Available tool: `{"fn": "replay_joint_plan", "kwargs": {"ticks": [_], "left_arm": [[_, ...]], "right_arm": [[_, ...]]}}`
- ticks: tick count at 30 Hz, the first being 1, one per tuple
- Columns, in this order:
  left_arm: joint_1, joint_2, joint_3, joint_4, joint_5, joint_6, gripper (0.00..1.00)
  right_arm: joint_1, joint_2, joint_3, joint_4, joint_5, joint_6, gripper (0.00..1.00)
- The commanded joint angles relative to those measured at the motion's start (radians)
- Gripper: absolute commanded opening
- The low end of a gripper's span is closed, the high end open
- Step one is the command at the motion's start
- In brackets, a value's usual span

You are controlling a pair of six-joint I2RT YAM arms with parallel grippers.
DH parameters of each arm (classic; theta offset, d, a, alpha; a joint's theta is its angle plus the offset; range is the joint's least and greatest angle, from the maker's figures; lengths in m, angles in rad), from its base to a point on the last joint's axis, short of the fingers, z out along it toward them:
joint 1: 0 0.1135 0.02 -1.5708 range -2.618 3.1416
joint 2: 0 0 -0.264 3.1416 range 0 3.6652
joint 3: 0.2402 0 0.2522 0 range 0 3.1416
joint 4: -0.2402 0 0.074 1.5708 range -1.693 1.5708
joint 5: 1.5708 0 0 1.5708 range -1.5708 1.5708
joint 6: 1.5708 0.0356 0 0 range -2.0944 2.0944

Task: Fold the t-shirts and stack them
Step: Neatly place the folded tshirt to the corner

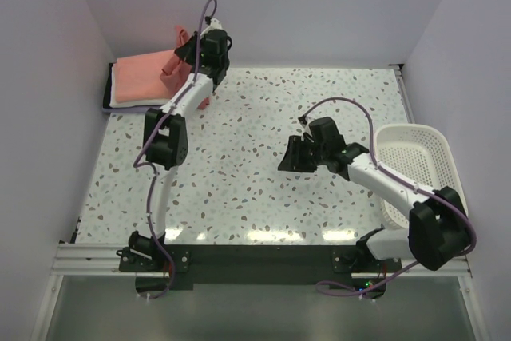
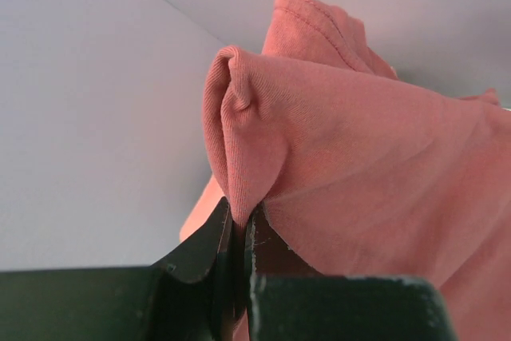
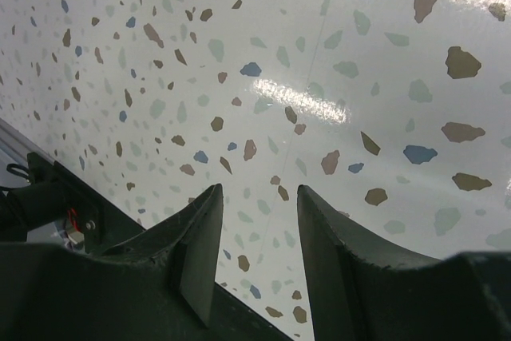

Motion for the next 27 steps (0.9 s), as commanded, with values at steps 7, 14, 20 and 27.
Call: {"fn": "replay_joint_plan", "kwargs": {"ticks": [7, 14, 20, 27], "left_arm": [[0.033, -0.013, 0.11, 0.185, -0.008, 0.194, 0.0], [0.041, -0.068, 0.083, 0.18, 0.018, 0.194, 0.0], [0.049, -0.125, 0.042, 0.188, 0.035, 0.182, 0.0], [0.052, -0.153, 0.029, 0.186, 0.047, 0.17, 0.0]], "right_arm": [[-0.005, 0.044, 0.082, 0.033, -0.02, -0.012, 0.45], [-0.005, 0.043, 0.084, 0.051, -0.03, -0.003, 0.45], [-0.005, 0.035, 0.084, 0.051, -0.031, 0.001, 0.45], [-0.005, 0.026, 0.084, 0.051, -0.024, 0.007, 0.45]]}}
